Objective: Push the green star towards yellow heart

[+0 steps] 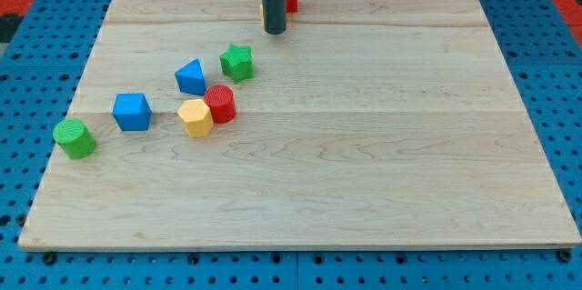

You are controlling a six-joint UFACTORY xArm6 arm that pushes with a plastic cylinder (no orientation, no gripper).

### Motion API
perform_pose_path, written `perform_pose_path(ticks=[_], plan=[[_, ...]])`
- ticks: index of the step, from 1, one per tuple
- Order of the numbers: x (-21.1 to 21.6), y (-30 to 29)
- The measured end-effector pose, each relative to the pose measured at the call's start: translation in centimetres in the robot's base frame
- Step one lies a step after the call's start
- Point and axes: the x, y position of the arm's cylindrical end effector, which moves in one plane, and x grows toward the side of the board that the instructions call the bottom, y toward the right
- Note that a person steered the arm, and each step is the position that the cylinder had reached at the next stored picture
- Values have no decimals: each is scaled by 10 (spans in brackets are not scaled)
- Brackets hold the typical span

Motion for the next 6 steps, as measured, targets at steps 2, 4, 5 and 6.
perform_pose_path(ticks=[2,4,5,6], plan=[[120,-4],[39,-48],[48,-50],[64,-74]])
